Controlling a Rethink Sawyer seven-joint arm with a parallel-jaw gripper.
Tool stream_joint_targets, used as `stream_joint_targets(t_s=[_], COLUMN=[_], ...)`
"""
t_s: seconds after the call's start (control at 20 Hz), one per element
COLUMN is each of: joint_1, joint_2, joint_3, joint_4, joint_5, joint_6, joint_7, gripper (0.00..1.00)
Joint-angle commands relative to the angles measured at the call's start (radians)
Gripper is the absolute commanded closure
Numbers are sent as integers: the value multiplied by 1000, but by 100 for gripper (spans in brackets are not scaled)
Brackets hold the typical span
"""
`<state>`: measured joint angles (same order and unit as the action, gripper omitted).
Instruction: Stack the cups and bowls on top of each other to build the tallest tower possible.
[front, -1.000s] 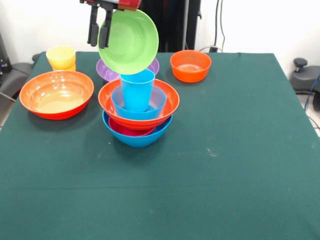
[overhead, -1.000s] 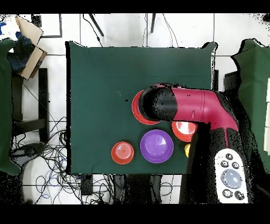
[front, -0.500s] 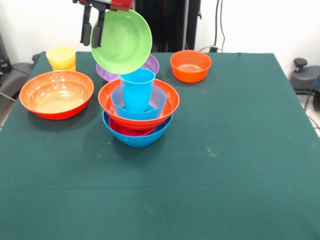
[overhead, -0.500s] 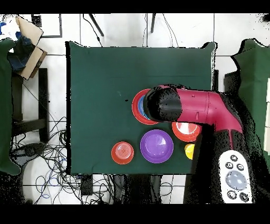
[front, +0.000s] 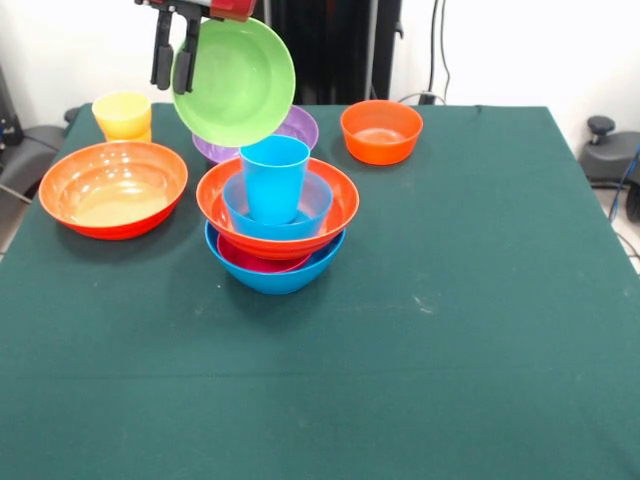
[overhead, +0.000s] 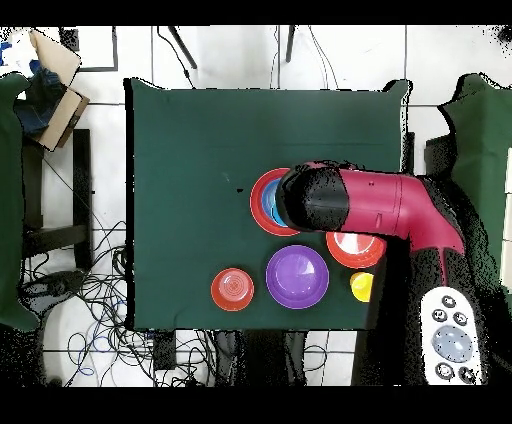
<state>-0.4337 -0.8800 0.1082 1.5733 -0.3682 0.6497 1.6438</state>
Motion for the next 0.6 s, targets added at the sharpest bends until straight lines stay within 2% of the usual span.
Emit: stream_joint_targets(t_s=[0.05, 0.6], joint_1=[16, 78], joint_2=[37, 50], joint_3=[2, -54], joint_4=[-6, -14], joint_5=[-57, -63], joint_6=[14, 9], joint_7=[29, 70], gripper=[100, 100])
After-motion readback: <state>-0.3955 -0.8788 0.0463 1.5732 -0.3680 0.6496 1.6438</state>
